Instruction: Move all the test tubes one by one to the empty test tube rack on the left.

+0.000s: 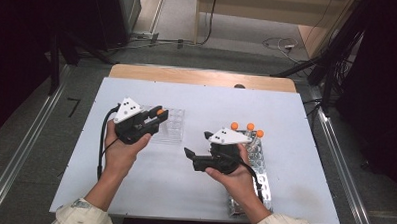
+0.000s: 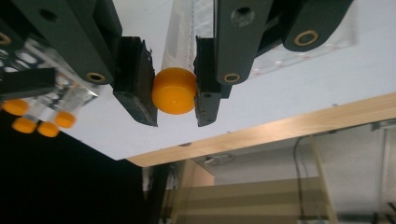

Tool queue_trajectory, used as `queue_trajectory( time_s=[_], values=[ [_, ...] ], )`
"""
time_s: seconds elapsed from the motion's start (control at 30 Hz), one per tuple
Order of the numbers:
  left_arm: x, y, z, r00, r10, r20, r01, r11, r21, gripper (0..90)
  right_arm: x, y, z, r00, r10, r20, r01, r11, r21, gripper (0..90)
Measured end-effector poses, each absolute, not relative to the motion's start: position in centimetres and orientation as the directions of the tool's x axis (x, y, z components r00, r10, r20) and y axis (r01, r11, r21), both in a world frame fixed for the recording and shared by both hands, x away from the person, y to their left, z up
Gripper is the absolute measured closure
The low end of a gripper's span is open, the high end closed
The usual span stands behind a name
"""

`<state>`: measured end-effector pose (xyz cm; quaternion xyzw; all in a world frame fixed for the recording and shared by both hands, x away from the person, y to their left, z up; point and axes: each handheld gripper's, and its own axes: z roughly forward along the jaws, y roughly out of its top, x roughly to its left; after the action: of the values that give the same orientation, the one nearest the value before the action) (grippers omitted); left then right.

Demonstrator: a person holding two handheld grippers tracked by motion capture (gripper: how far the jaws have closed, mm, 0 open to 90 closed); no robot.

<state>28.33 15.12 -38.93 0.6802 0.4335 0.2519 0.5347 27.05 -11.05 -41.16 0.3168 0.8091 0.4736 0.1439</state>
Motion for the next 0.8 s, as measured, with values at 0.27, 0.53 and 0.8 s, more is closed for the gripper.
queue_trajectory(
  time_s=[0.27, 0.53, 0.8],
  values=[
    [29.2, 18.3, -38.2, 0.414, 0.904, -0.109, 0.31, -0.027, 0.95, 71.3, 26.4, -12.0, -40.6, -0.758, 0.647, 0.081, 0.367, 0.32, 0.874, 15.9],
    [30.0, 19.8, -38.4, 0.363, 0.926, -0.107, 0.324, -0.018, 0.946, 71.3, 25.9, -12.3, -40.2, -0.761, 0.643, 0.083, 0.356, 0.308, 0.882, 16.0],
    [30.7, 21.0, -38.7, 0.314, 0.945, -0.088, 0.327, -0.021, 0.945, 71.3, 25.8, -12.5, -40.3, -0.76, 0.644, 0.086, 0.358, 0.304, 0.883, 16.0]
  ],
)
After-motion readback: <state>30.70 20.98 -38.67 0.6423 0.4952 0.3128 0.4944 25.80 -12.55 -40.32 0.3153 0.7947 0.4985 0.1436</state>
